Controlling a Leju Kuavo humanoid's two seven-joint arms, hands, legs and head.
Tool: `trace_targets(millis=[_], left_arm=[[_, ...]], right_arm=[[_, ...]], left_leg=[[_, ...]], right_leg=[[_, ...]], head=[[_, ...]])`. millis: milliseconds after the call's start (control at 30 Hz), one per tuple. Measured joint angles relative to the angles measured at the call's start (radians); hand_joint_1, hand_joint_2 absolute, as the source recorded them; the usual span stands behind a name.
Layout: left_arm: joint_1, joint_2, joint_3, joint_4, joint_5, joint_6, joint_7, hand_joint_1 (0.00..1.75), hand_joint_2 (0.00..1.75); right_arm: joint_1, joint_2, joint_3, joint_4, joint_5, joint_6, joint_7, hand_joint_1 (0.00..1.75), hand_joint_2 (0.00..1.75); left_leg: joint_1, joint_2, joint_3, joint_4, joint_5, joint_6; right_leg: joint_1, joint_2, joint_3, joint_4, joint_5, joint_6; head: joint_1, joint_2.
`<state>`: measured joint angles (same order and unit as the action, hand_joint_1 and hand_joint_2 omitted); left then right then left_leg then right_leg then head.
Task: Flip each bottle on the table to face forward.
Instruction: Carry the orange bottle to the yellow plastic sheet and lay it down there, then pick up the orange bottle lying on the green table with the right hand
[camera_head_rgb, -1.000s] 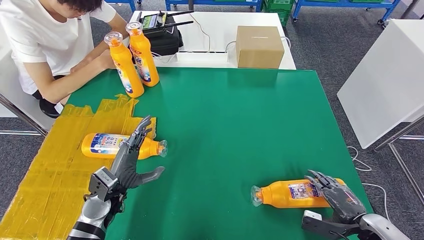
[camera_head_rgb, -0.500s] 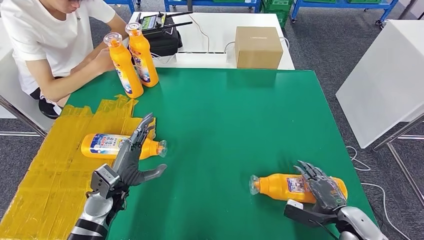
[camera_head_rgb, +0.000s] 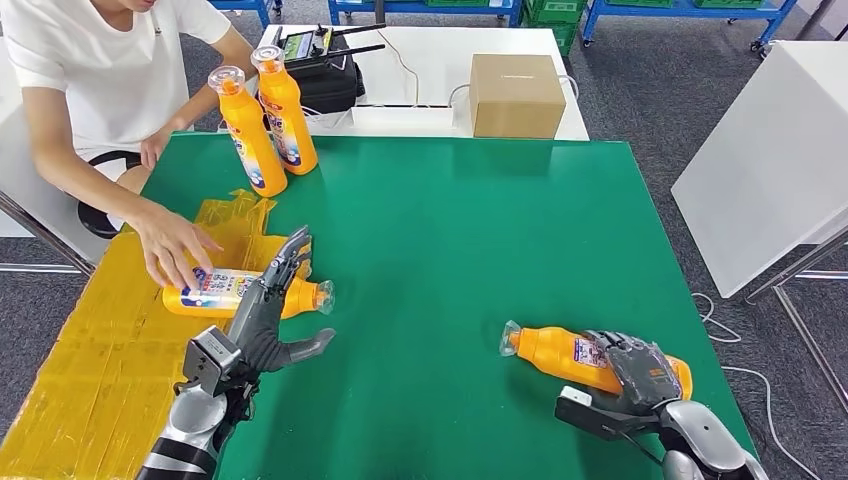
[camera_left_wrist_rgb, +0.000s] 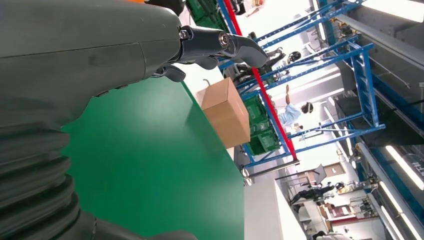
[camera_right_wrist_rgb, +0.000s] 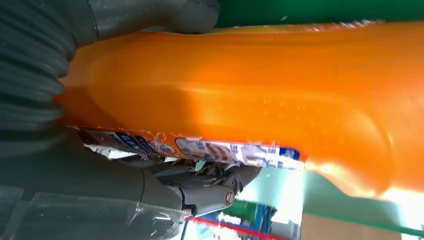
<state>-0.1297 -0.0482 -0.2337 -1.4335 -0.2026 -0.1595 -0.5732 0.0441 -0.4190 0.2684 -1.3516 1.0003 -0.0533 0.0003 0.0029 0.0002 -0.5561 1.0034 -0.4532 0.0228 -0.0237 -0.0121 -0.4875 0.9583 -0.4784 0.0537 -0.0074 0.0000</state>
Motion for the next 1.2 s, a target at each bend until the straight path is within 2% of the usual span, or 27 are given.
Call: trace_targets(millis=[133, 333, 500, 733, 933, 1200], left_arm=[[0.001, -0.003, 0.000, -0.003, -0.001, -0.007, 0.009, 0.00, 1.75], [0.004, -0.005, -0.010, -0.014, -0.001, -0.015, 0.023, 0.00, 1.75], [0.003, -0.006, -0.015, -0.019, -0.001, -0.016, 0.025, 0.00, 1.75], [-0.016, -0.008, -0.044, -0.016, 0.009, -0.022, 0.049, 0.00, 1.75], [-0.055, -0.017, -0.085, 0.009, 0.055, -0.038, 0.108, 0.00, 1.75], [-0.133, -0.028, -0.134, 0.076, 0.172, -0.077, 0.195, 0.00, 1.75]], right_arm=[[-0.019, 0.040, -0.003, 0.007, 0.006, -0.049, 0.003, 1.75, 1.75], [-0.062, 0.192, -0.092, -0.004, -0.217, -0.158, -0.073, 1.75, 1.75], [-0.081, 0.251, -0.134, -0.009, -0.241, -0.164, -0.084, 1.75, 1.75], [-0.120, 0.332, -0.201, -0.014, -0.470, -0.178, -0.197, 1.75, 1.75], [-0.187, 0.401, -0.210, 0.001, -0.568, -0.165, -0.239, 1.74, 1.75], [-0.289, 0.487, -0.165, 0.102, -0.752, -0.048, -0.320, 1.75, 1.75]], left_leg=[[0.000, 0.001, 0.000, 0.000, 0.000, 0.000], [0.000, 0.000, -0.001, 0.000, 0.000, 0.000], [0.000, 0.000, -0.003, 0.000, 0.000, 0.000], [0.000, 0.000, -0.005, 0.000, 0.000, 0.000], [0.000, 0.000, -0.005, 0.000, 0.001, 0.000], [0.000, 0.000, -0.005, 0.000, 0.001, 0.000]], right_leg=[[0.000, 0.001, 0.000, 0.000, 0.000, 0.000], [0.000, 0.001, -0.001, 0.001, 0.000, 0.000], [0.000, 0.000, -0.002, 0.001, 0.000, 0.000], [0.000, 0.000, -0.004, 0.001, 0.000, 0.000], [0.000, 0.000, -0.004, 0.001, 0.000, 0.000], [0.000, 0.000, -0.004, 0.001, 0.000, 0.000]], head=[[0.000, 0.000], [0.000, 0.000], [0.000, 0.000], [0.000, 0.000], [0.000, 0.000], [0.000, 0.000]])
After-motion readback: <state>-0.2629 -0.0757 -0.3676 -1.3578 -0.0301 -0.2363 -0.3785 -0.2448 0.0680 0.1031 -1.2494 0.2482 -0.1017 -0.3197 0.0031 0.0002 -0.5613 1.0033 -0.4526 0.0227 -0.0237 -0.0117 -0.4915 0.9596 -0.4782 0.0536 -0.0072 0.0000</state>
